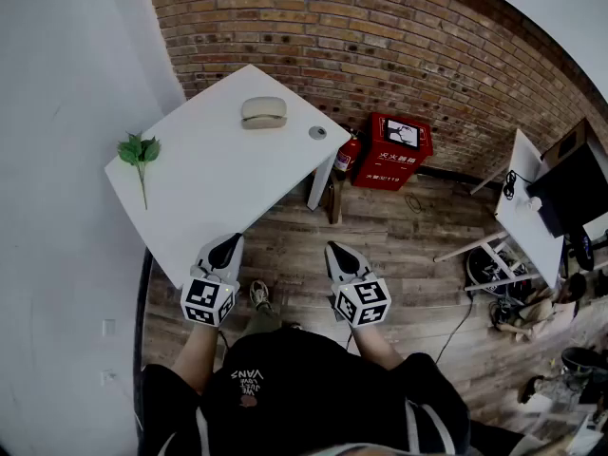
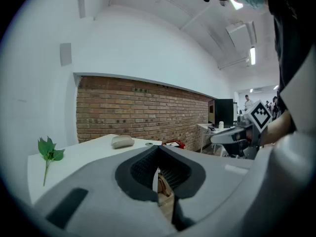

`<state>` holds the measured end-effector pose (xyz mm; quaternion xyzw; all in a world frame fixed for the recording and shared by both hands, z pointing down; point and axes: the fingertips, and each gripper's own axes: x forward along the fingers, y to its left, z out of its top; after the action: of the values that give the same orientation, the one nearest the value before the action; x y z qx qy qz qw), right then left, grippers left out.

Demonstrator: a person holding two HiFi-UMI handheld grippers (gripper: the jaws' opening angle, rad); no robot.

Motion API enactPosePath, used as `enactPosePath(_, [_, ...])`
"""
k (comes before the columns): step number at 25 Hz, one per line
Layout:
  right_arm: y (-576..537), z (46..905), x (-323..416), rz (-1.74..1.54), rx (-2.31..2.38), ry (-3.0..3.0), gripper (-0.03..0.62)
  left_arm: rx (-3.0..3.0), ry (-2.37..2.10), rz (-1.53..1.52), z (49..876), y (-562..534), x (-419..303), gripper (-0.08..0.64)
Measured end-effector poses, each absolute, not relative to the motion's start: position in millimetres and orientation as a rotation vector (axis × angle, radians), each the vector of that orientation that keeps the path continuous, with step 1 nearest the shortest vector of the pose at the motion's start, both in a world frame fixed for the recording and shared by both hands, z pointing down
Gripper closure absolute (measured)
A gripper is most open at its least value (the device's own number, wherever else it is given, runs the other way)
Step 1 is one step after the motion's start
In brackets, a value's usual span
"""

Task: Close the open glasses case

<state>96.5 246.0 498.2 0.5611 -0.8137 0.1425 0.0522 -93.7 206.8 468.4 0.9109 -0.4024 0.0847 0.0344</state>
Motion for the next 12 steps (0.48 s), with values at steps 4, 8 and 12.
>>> enactPosePath(4, [255, 501, 95, 0.434, 1.701, -2.477, 0.594, 2.795, -1.233, 0.265, 473, 216, -93, 0.555])
enactPosePath(8, [258, 498, 92, 0.456, 1.666, -2.527, 0.594, 2.81, -1.21, 0.245, 472, 222, -88, 0.555])
enactPosePath(12, [254, 491, 88, 0.464, 1.622, -2.618, 0.528, 2.854, -1.131, 0.209, 469, 227, -75, 0.301])
